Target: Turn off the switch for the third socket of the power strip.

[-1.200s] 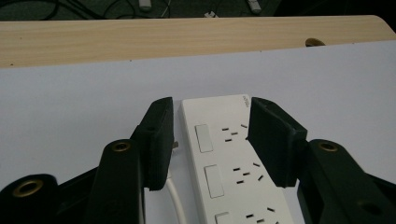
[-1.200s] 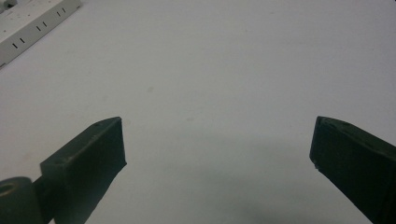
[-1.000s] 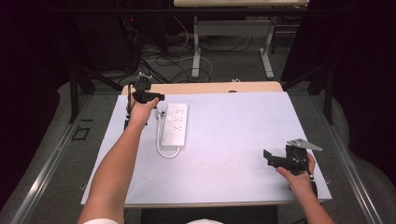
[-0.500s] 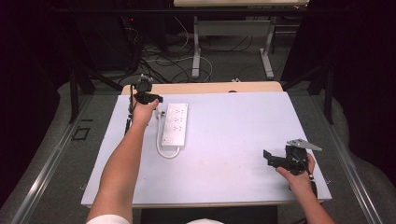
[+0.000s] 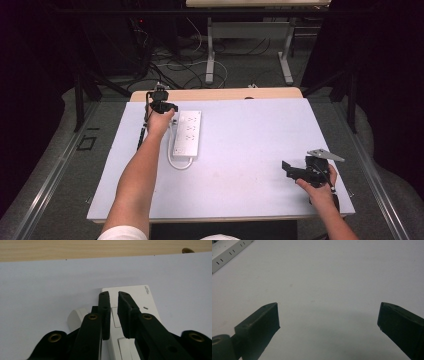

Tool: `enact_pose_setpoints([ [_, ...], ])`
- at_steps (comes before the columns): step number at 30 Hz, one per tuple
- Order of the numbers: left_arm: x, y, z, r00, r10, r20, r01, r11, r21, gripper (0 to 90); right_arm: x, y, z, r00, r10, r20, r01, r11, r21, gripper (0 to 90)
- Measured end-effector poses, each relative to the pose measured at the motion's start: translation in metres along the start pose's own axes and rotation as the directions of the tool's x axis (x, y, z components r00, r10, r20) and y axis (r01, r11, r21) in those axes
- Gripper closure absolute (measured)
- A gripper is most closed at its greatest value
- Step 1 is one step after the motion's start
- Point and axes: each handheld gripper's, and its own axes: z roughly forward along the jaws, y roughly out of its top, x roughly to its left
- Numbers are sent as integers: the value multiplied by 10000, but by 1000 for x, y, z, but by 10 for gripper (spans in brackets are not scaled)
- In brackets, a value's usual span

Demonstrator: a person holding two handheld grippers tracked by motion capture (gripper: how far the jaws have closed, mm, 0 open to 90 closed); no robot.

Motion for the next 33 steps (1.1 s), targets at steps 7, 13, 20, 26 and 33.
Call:
enact_pose_setpoints([
  [7,-5,-3,10,9997,222,32,-222,9998,15,873,1,0,1,10000,-35,-19,35,9999,-105,32],
  [13,-9,-4,19,9997,245,-6,-245,9997,34,899,1,0,1,10000,29,-25,-29,10000,-81,32],
  [20,-11,-7,28,9998,159,-135,-157,9998,134,900,0,0,0,9999,-36,-117,36,10000,21,33],
  [26,-10,-9,37,9998,76,-160,-72,9997,229,900,1,0,0,9999,18,-115,-17,10000,43,33],
  [33,-11,-8,39,9996,163,-218,-159,9997,210,900,0,0,0,9999,-48,-93,49,9999,128,34],
])
